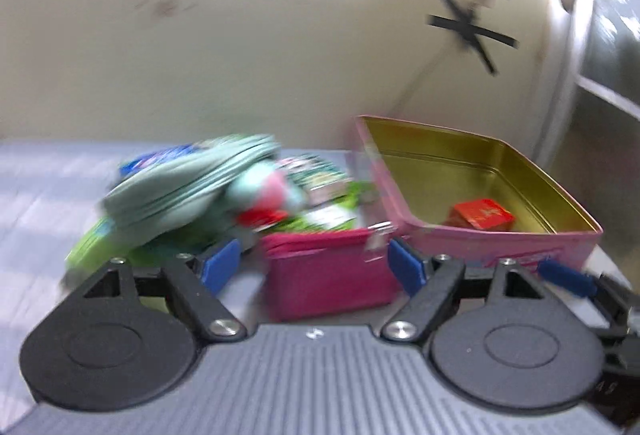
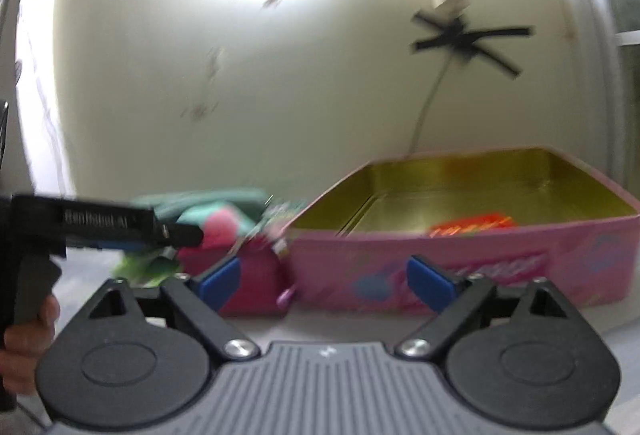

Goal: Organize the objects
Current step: 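Move both grippers toward the pink zippered pouch beside the tin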

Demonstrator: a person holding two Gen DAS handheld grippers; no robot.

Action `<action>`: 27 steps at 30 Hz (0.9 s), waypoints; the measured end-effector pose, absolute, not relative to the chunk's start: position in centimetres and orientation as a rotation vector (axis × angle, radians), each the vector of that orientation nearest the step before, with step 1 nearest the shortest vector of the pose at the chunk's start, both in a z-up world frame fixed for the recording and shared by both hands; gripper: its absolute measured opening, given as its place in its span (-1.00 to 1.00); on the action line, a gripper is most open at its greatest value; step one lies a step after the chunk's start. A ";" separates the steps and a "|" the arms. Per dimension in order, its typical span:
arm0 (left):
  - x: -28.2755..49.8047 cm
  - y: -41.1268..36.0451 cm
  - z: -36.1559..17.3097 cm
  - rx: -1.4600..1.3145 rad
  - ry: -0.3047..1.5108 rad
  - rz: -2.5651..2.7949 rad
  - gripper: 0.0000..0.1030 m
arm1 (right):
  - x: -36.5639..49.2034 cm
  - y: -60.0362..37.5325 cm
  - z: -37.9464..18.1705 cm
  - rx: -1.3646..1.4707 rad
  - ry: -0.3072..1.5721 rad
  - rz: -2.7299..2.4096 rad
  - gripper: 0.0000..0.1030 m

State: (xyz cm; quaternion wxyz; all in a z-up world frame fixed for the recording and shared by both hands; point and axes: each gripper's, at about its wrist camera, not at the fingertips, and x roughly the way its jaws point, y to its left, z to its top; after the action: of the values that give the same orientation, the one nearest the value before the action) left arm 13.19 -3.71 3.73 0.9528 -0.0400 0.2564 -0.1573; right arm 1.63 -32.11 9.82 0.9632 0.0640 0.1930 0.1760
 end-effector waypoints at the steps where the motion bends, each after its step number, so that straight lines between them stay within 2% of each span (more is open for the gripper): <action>1: 13.3 -2.9 3.4 -0.101 0.531 -0.312 0.59 | 1.7 -31.3 9.6 0.114 0.412 0.374 0.64; 4: 13.6 -0.8 2.7 -0.162 0.556 -0.316 0.56 | 2.2 -29.5 8.7 0.068 0.454 0.417 0.47; 6: 13.9 -0.3 2.4 -0.196 0.566 -0.343 0.48 | 2.6 -28.4 8.6 0.031 0.465 0.423 0.39; 14: 16.3 -2.1 1.2 -0.198 0.588 -0.436 0.48 | 6.6 -25.0 7.7 -0.087 0.513 0.481 0.34; 22: 18.5 -3.5 -0.9 -0.165 0.622 -0.516 0.53 | 10.2 -23.3 5.9 -0.103 0.600 0.560 0.20; 24: 18.8 -3.5 -1.3 -0.179 0.625 -0.532 0.60 | 10.4 -23.3 5.7 -0.106 0.596 0.585 0.17; 27: 19.0 -3.5 -1.6 -0.164 0.613 -0.550 0.58 | 10.8 -22.9 5.5 -0.106 0.608 0.588 0.10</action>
State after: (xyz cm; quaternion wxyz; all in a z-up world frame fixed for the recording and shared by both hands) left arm 18.95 -3.55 -1.65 0.9132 -0.0794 0.2974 -0.2670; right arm 10.77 -22.89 5.50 0.9105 -0.0516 0.2950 0.2850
